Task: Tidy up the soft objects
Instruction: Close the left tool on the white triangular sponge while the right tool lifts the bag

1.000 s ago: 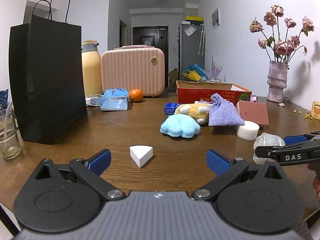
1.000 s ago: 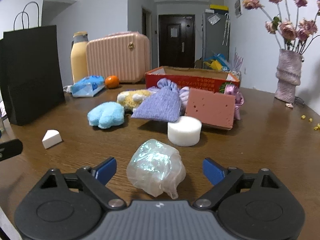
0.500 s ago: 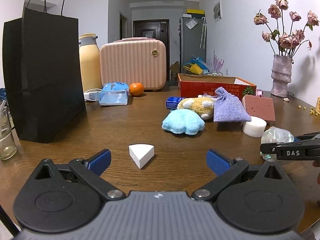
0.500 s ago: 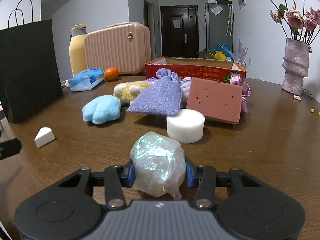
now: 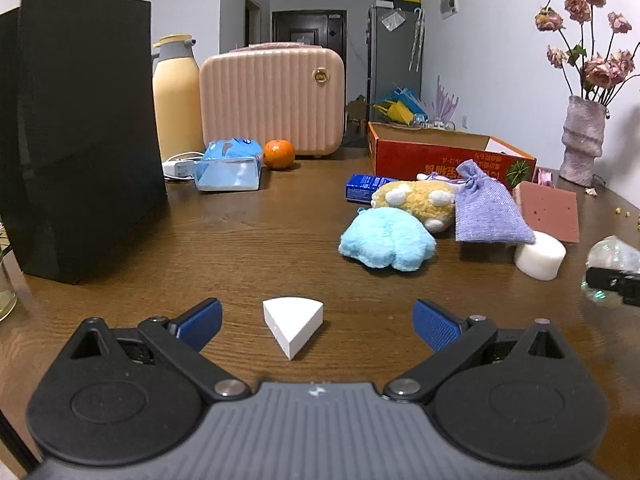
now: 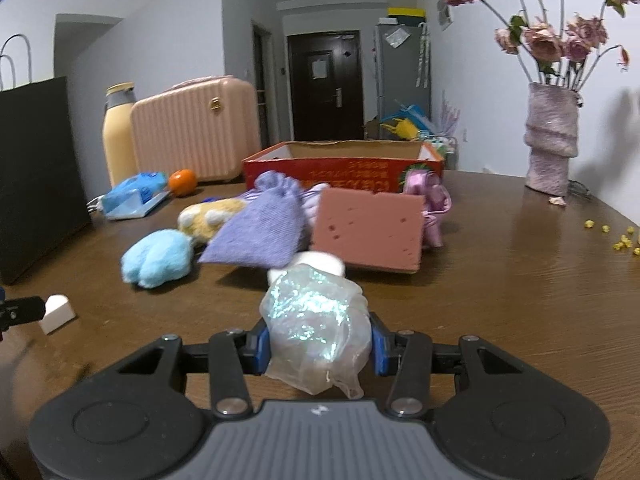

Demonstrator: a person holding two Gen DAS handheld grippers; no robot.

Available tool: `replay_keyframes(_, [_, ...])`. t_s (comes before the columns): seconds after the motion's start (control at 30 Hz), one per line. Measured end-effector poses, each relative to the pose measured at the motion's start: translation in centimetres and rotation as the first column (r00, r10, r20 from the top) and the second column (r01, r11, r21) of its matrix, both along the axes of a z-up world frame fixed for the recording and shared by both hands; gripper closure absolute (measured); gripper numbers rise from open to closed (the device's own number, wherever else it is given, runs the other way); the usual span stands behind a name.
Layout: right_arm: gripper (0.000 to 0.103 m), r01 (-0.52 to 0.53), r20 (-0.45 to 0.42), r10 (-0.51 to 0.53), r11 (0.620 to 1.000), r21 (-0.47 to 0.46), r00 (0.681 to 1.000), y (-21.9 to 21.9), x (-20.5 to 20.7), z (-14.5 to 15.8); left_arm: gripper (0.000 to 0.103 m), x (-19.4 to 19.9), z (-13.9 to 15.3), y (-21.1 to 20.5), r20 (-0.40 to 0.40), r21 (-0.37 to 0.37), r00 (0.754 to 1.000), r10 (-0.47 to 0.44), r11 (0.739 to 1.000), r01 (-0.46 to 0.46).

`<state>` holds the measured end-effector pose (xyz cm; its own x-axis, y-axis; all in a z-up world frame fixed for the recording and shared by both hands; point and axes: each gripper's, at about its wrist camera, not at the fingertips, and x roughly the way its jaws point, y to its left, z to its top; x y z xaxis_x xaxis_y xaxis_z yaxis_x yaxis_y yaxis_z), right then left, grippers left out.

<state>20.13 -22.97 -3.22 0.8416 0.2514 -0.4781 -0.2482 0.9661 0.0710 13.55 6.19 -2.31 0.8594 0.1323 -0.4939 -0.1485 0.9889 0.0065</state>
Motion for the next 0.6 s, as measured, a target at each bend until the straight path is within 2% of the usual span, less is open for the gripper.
replay_keyframes(0.3, [0.057,0.080,0.018,-0.080,0.997,0.014,0.997,-2.4,0.7,0.2,0.000,3.1,-0.9,1.0,-0.080,-0.034,0.997,-0.003,0.999,0.000])
replay_keyframes(0.53, [0.057,0.109,0.017,-0.110,0.994,0.014,0.994,-3.4,1.0,0.1,0.000,5.1,-1.8,1.6,-0.125,-0.045,0.992,0.035,0.998,-0.041])
replay_keyframes(0.6, [0.057,0.112,0.017,-0.112,0.994,0.011,0.994,-3.5,1.1,0.1,0.008,5.5,-2.2,1.9,-0.144,-0.054,0.988,0.049,0.997,-0.057])
